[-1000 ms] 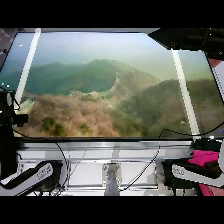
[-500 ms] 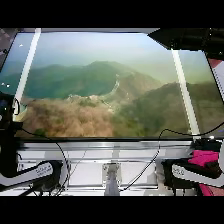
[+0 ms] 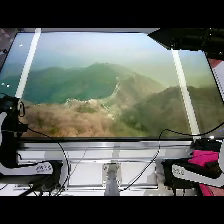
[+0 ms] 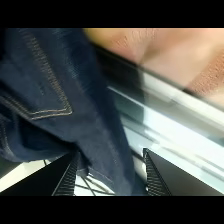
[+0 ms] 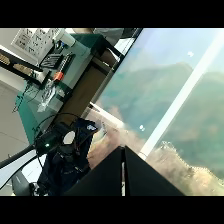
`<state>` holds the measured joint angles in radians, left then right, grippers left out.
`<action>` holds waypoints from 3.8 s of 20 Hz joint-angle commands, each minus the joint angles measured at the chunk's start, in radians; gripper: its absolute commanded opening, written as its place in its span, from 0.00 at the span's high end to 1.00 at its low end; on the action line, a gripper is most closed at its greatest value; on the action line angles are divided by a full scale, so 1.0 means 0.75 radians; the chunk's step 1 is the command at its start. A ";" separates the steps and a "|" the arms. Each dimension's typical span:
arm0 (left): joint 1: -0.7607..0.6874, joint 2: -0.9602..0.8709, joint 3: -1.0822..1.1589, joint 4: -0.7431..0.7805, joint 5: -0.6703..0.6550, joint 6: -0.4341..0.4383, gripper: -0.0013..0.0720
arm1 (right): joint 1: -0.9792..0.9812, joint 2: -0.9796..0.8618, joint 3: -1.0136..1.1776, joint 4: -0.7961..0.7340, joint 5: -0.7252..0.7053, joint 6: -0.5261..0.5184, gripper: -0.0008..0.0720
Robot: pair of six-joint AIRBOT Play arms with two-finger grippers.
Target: Fold the clothes and pants, and hang the long-sleeved shirts on hangers.
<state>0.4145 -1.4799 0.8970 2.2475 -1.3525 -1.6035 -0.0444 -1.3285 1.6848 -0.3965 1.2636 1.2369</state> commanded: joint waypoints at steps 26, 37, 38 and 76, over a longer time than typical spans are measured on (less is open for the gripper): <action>-0.255 0.537 0.399 -1.216 0.603 -0.021 0.97 | 0.002 0.001 0.001 0.000 -0.041 0.001 0.96; -1.004 0.419 0.499 -1.508 0.625 0.100 0.97 | 0.001 0.001 0.001 -0.205 -0.296 0.063 0.96; -1.084 0.377 0.499 -1.512 0.643 0.100 0.97 | 0.001 0.001 0.001 -0.261 -0.320 0.084 0.96; -0.080 0.434 -0.138 -1.595 0.256 0.444 0.43 | 0.033 -0.764 -0.110 -0.658 0.249 0.072 0.37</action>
<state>0.2565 -1.1599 0.8349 1.0218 -1.1538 -1.2942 -0.0505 -1.8774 1.6051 -0.8181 1.4849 1.2556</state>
